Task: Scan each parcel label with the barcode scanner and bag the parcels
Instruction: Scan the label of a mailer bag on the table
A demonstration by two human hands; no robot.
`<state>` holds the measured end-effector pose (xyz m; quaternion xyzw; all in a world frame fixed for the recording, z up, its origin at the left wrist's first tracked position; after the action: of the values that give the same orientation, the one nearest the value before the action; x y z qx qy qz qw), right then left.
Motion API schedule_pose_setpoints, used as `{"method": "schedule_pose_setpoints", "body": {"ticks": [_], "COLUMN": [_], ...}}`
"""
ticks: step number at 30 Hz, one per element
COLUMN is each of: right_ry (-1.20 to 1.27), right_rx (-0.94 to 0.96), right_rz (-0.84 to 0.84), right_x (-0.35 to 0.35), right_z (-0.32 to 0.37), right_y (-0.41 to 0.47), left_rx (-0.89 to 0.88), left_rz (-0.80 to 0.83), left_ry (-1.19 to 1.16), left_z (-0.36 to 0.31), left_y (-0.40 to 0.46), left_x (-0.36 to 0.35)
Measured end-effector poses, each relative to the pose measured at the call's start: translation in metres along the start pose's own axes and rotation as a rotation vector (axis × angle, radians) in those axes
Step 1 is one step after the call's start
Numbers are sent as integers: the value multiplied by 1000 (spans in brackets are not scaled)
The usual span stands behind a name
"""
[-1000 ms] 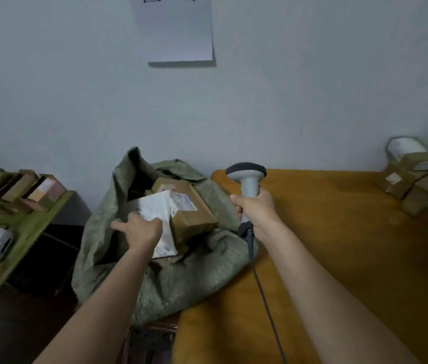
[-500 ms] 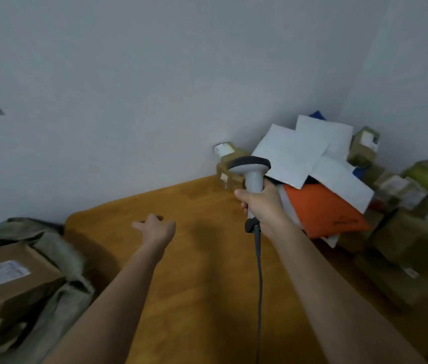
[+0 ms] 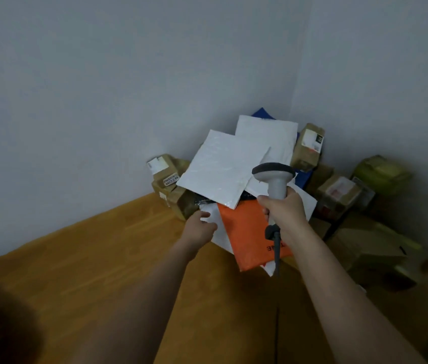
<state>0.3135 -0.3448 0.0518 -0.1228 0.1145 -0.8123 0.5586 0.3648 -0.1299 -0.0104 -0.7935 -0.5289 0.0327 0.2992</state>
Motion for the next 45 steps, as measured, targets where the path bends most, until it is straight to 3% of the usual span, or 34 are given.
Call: {"method": "schedule_pose_setpoints", "body": {"ticks": [5, 9, 15, 20, 26, 29, 39, 45], "right_ry": [37, 40, 113, 180, 155, 148, 187, 213], "right_rx": [-65, -73, -79, -54, -35, -20, -48, 17], "right_rz": [10, 23, -35, -38, -7, 6, 67, 133], "right_x": [8, 11, 1, -19, -27, -23, -43, -65], "right_z": [-20, -22, -28, -25, -23, -20, -21, 2], "right_y": [23, 39, 48, 42, 29, 22, -1, -32], "left_rx": [73, 120, 101, 67, 135, 153, -71, -412], "left_rz": [62, 105, 35, -277, -389, -421, -465, -699], "left_ry": [-727, -1018, -771, -238, 210, 124, -446, -334], "left_z": [-18, -20, -8, 7, 29, 43, 33, 6], "left_y": [43, 61, 68, 48, 21, 14, -44, -110], "left_x": [-21, -34, -4, 53, 62, 65, 105, 155]}}
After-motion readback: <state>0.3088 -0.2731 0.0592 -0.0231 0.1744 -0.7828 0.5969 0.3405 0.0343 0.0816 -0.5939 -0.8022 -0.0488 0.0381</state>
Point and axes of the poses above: each hand's wrist, its own y-axis towards the middle knuckle, its own x-axis out of the back of the hand, z = x × y, the point moved 9 cm from there along y, towards the middle knuckle, and after that the axes turned 10 degrees about z, right-handed, at the moved point
